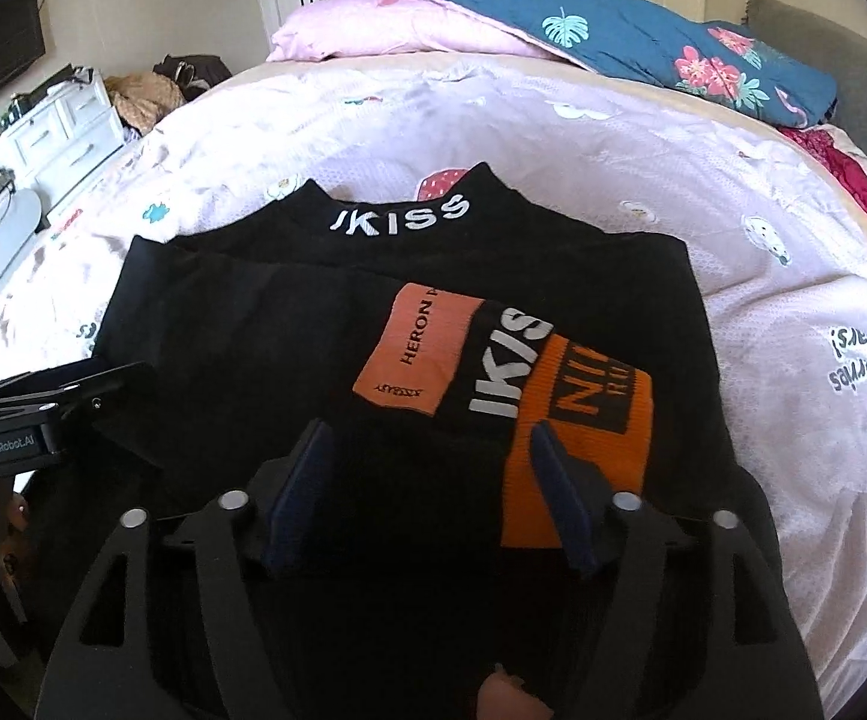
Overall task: Fold small clothes
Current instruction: 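Release the cuffs and hold both tools above the folded shirt, then lower both tools to the black shirt hem and close on it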
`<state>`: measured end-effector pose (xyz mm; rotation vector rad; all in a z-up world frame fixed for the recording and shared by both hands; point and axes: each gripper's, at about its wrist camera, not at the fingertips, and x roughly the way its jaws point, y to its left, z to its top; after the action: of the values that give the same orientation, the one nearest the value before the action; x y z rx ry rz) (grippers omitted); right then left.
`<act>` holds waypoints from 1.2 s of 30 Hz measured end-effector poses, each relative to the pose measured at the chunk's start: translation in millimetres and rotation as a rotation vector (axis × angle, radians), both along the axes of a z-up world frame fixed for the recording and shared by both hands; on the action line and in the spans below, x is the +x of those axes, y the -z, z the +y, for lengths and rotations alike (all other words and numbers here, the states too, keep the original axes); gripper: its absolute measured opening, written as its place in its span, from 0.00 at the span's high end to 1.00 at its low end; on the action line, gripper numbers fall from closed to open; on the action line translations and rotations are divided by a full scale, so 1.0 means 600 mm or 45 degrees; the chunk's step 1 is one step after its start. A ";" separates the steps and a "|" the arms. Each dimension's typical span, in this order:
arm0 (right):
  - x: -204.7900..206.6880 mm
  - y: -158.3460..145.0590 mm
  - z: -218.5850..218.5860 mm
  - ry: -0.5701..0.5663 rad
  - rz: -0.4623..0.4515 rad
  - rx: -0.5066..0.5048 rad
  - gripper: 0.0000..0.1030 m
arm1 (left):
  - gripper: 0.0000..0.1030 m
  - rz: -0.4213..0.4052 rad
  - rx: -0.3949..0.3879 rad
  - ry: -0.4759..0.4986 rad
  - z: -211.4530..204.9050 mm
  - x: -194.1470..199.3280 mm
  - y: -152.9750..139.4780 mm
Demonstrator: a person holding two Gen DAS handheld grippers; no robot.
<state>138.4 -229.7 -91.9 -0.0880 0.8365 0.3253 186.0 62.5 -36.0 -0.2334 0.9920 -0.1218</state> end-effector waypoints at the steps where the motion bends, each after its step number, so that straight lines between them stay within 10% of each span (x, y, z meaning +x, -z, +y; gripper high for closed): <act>1: -0.003 -0.003 -0.003 0.006 -0.009 0.008 0.24 | 0.19 -0.001 -0.002 0.000 0.001 -0.001 -0.002; 14: -0.028 -0.026 -0.017 0.027 -0.064 0.041 0.04 | 0.09 -0.047 0.005 0.000 -0.001 -0.022 -0.035; 36: -0.121 -0.107 -0.063 0.025 -0.194 0.102 0.04 | 0.09 -0.141 0.058 -0.050 0.007 -0.109 -0.104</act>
<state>65.7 -267.7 -27.8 -0.0297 0.6722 0.3291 120.5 67.0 26.5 -0.2025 0.8784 -0.0751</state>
